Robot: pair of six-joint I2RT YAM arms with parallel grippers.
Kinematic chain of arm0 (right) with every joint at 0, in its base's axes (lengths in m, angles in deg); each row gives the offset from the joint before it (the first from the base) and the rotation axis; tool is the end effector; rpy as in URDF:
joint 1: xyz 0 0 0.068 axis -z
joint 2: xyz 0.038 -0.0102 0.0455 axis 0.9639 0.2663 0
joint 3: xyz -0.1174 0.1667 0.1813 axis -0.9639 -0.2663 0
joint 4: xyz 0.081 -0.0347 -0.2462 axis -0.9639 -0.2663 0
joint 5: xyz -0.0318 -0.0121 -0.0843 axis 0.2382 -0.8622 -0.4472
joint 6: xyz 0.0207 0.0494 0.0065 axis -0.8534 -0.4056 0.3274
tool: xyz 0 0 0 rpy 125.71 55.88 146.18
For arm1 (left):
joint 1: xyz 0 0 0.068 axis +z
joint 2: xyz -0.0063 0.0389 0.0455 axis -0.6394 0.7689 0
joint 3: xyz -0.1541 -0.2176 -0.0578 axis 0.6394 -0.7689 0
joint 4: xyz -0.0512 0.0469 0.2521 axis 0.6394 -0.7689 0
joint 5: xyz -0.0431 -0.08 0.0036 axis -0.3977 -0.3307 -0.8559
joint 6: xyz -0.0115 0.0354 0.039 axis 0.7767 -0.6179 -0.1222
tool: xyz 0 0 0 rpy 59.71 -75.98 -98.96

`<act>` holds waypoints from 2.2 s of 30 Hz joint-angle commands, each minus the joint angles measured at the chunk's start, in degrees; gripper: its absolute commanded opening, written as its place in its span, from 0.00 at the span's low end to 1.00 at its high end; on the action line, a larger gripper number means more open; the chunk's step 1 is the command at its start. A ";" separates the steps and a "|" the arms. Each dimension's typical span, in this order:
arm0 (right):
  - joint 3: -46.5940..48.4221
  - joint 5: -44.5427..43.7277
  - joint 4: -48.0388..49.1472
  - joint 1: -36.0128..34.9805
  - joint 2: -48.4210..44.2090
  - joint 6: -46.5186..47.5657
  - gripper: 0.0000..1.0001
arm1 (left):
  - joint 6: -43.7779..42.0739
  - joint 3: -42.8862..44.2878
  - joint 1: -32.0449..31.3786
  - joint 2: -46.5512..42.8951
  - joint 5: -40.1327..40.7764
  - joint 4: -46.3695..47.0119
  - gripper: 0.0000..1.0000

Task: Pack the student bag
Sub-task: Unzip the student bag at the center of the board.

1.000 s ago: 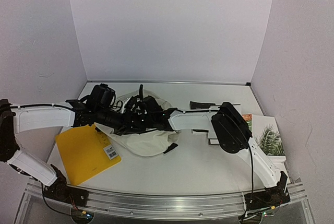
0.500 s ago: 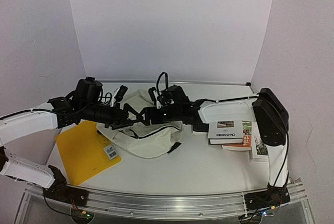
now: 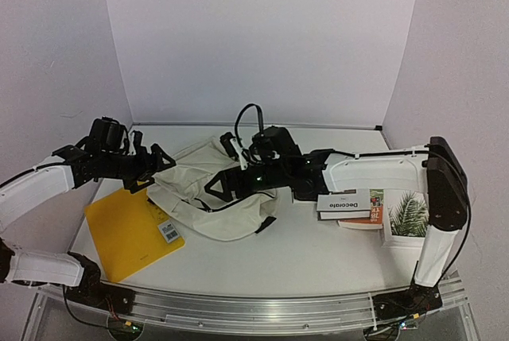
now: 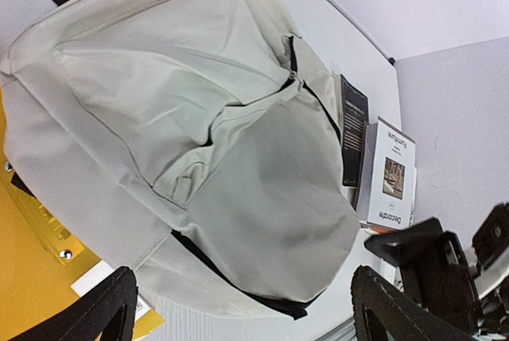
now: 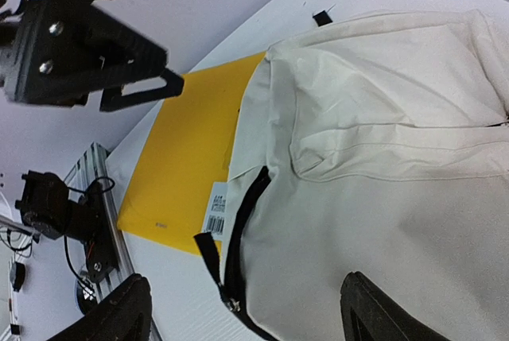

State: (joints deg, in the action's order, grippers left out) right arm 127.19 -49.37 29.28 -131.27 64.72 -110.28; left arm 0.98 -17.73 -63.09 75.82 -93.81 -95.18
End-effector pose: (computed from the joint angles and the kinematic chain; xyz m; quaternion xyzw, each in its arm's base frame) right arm 0.2334 0.3770 0.2543 -0.3411 0.7628 0.4420 0.3262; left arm 0.2124 -0.1033 0.2737 -0.0939 0.8927 -0.3456 0.2735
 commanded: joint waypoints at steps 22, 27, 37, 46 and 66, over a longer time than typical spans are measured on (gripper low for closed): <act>20.66 -6.90 -19.11 -6.30 14.22 9.24 0.37 | 3.08 -10.64 10.53 4.36 -4.79 3.05 0.78; 21.05 -4.74 -18.82 -6.34 15.03 9.16 0.16 | 5.29 -13.74 10.91 4.55 -3.08 5.92 0.72; 19.24 -4.19 -17.38 -6.38 12.41 9.21 0.00 | 7.72 -16.68 11.05 7.75 -3.40 11.63 0.59; 17.75 -3.99 -16.32 -6.39 10.44 8.23 0.00 | 8.58 -17.15 11.04 11.47 -2.38 17.24 0.47; 10.23 -7.74 -14.16 -6.36 2.90 7.27 0.00 | 6.94 -7.94 12.33 23.46 0.77 27.21 0.00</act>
State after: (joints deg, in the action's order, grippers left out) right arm 139.73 -54.73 13.35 -137.34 74.05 -102.52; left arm 9.82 -31.10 -52.27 97.34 -96.64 -72.26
